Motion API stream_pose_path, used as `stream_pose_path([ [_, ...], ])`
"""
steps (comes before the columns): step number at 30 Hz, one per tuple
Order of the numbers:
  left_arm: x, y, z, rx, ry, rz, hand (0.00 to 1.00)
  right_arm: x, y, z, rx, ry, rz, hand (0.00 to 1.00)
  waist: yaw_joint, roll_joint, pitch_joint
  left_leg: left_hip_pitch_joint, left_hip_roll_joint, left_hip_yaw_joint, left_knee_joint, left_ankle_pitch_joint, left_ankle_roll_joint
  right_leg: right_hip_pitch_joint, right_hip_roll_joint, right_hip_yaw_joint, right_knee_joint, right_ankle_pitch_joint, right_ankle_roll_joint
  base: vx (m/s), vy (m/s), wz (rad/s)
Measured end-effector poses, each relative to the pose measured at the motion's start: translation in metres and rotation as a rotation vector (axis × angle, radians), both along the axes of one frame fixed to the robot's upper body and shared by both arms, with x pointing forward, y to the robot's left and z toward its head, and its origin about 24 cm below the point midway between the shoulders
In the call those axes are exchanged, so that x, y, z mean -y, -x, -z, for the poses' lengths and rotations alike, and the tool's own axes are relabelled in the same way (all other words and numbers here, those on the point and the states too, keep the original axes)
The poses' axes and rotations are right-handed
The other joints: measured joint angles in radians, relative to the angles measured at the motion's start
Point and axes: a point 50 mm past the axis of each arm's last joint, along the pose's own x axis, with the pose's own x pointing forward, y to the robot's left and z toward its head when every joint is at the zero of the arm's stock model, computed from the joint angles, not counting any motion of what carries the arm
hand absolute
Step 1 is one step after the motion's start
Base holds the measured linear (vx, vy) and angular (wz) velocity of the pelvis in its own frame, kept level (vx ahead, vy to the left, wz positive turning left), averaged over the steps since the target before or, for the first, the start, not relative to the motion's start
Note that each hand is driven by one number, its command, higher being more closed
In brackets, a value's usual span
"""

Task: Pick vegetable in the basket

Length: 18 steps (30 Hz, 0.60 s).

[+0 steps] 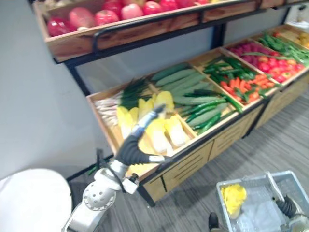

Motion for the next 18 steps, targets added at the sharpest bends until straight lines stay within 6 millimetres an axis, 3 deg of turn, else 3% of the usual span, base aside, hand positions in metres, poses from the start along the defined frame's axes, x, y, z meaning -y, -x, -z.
stream_pose_path([
  [4, -0.037, 0.003, 0.020, -0.025, 0.047, -0.391, 0.00, -0.001, 0.032, 0.022, -0.038, -0.100, 0.221, 1.00, 0.007, -0.019, -0.016, -0.028, -0.042, -0.089, -0.074, 0.062, -0.001, 0.027, -0.023, -0.096, -0.044, 0.000, -0.001, 0.08, -0.016, 0.63],
  [10, -0.085, 0.008, 0.052, -0.094, -0.049, -0.812, 0.00, -0.005, 0.059, 0.037, -0.010, -0.191, 0.457, 1.00, 0.003, -0.037, -0.025, -0.047, -0.072, -0.184, -0.159, 0.133, 0.016, 0.045, -0.029, -0.190, -0.063, 0.002, 0.000, 0.11, -0.049, 0.46],
  [13, -0.130, 0.020, 0.097, -0.297, -0.044, -1.101, 0.00, -0.007, 0.060, 0.039, -0.002, -0.187, 0.491, 1.00, 0.000, -0.046, -0.039, -0.038, -0.082, -0.216, -0.197, 0.158, 0.018, 0.064, -0.031, -0.233, -0.070, 0.000, -0.003, 0.04, -0.036, 0.29],
  [14, -0.136, 0.024, 0.105, -0.337, -0.045, -1.148, 0.00, -0.008, 0.060, 0.039, -0.001, -0.189, 0.492, 1.00, 0.001, -0.048, -0.043, -0.035, -0.084, -0.216, -0.205, 0.162, 0.018, 0.064, -0.032, -0.234, -0.070, -0.001, -0.004, 0.01, -0.024, 0.15],
  [17, -0.158, 0.054, 0.143, -0.527, -0.044, -1.321, 0.00, -0.019, 0.056, 0.045, 0.004, -0.224, 0.491, 1.00, 0.002, -0.075, -0.052, -0.020, -0.089, -0.217, -0.233, 0.178, 0.016, 0.068, -0.033, -0.237, -0.070, -0.005, -0.009, 0.00, 0.000, 0.00],
  [18, -0.166, 0.075, 0.169, -0.667, -0.033, -1.394, 0.00, -0.028, 0.054, 0.049, 0.002, -0.248, 0.488, 1.00, 0.002, -0.086, -0.059, -0.009, -0.092, -0.216, -0.251, 0.186, 0.014, 0.070, -0.033, -0.238, -0.070, -0.006, -0.010, 0.00, 0.000, 0.00],
])
